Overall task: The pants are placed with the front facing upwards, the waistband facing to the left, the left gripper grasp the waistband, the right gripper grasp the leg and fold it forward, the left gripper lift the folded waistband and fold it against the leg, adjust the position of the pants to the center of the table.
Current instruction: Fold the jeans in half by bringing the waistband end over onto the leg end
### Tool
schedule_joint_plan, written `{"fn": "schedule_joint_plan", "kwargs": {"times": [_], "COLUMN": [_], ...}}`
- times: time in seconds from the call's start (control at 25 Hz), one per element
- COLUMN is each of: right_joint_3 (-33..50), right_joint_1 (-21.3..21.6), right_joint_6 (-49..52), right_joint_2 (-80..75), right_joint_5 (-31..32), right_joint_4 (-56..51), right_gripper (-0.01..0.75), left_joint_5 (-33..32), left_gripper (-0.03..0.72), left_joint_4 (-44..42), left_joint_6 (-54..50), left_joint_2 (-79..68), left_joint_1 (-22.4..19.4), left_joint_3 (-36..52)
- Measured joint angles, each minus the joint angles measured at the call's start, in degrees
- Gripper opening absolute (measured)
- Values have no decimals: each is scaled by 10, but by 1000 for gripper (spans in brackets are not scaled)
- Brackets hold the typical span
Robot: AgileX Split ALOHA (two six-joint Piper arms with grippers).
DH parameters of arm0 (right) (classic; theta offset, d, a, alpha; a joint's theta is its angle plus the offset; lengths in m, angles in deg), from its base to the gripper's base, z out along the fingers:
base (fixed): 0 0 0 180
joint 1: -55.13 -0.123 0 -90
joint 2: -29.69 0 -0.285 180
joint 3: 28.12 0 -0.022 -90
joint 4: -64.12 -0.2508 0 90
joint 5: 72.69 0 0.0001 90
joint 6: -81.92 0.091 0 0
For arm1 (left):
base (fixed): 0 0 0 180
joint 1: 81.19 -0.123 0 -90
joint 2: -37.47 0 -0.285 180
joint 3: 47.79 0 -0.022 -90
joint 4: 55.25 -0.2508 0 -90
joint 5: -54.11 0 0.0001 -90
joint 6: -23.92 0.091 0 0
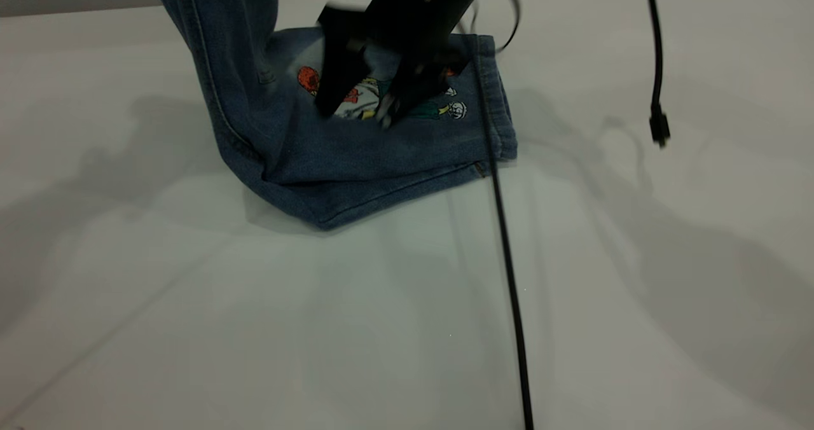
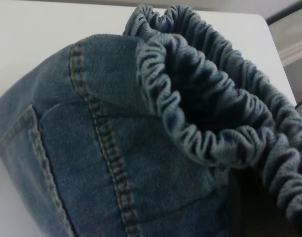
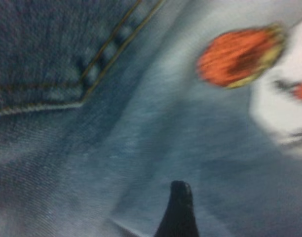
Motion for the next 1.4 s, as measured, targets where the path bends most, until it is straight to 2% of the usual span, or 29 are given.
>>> {"fn": "schedule_joint_plan", "kwargs": {"times": [0.28,0.6,0.92,1.2,1.4], "right_joint_3": [-61,-144,-245,-330,-341], "right_joint_1": [33,104,188,204,206], "right_joint_6": [3,52,78,87,87], "right_joint_2": [26,65,87,100,106], "right_joint_5": [58,106,127,127,126], "right_joint_4": [8,105,110,73,80], "right_gripper": [484,479,479,479,479], "left_joint_5": [-1,18,68,114,151], "left_gripper": [153,153,153,153,153], "left_joint_4": [-2,-12,-11,0,5], "left_joint_6": [-1,-1,-2,-2,-2], "left_joint_2": [0,-15,-53,-132,-187], "left_joint_1": [12,77,136,207,240], "left_joint_3": [0,0,0,0,0]}}
